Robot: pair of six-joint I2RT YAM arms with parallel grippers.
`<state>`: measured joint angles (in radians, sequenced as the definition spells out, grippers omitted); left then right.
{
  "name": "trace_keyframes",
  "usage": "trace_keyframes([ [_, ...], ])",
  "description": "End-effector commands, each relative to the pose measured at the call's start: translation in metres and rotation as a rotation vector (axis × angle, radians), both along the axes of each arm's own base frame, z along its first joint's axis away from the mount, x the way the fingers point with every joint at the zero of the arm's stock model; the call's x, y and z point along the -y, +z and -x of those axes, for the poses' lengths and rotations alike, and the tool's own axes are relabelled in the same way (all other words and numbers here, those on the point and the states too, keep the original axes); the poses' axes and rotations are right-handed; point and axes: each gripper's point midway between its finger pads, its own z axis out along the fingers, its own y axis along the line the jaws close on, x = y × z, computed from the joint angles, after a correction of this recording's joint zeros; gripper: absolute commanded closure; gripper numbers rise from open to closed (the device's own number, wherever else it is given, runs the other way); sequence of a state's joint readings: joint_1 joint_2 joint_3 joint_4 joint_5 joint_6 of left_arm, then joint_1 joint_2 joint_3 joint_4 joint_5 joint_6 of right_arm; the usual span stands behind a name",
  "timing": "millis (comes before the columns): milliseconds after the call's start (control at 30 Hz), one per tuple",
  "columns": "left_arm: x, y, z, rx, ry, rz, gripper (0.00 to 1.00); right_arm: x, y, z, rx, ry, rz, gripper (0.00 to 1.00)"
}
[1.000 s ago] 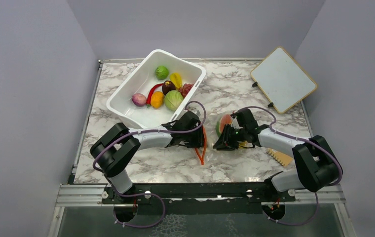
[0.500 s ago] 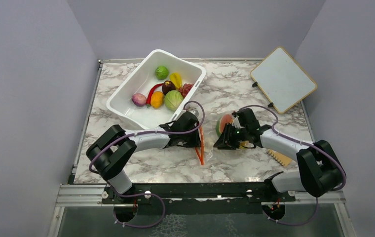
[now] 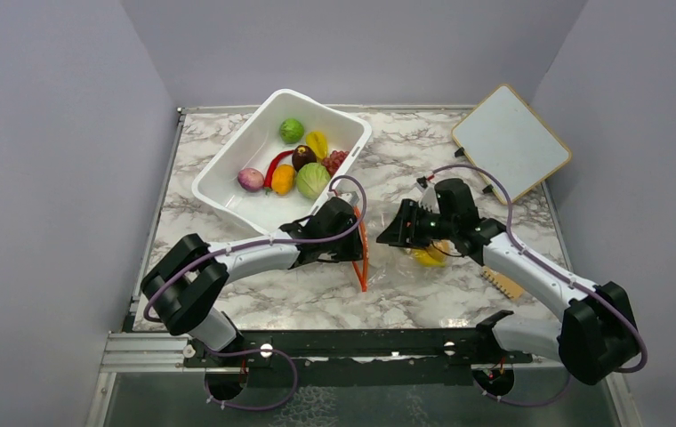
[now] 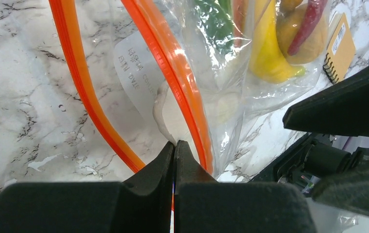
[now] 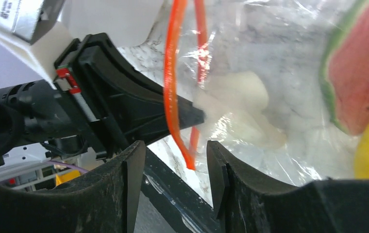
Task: Open the zip-top bag and remove the fake food
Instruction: Pick up the fake vegetable from the zipper food storage bag.
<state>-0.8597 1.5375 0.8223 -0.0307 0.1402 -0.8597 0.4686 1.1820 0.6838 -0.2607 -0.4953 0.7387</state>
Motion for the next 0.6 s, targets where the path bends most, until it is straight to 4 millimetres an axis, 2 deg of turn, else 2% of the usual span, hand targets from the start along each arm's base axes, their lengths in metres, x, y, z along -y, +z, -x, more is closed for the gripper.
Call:
trace_keyframes([
  [0,0.005,0.025,-0.009,0.073,0.014,0.044,1.0,-0.018,0.017,-0.004,0.06,0.072,-0.009,0.49],
  [100,0.003,0.027,-0.009,0.079,0.018,0.046,1.0,-0.028,0.013,-0.005,0.048,0.083,0.009,0.5],
  [367,0.001,0.028,-0.007,0.08,0.017,0.049,1.0,-0.039,-0.001,-0.012,0.008,0.084,0.028,0.56],
  [567,0.004,0.029,-0.006,0.078,0.008,0.059,1.0,-0.05,-0.011,-0.01,-0.021,0.113,0.032,0.57],
])
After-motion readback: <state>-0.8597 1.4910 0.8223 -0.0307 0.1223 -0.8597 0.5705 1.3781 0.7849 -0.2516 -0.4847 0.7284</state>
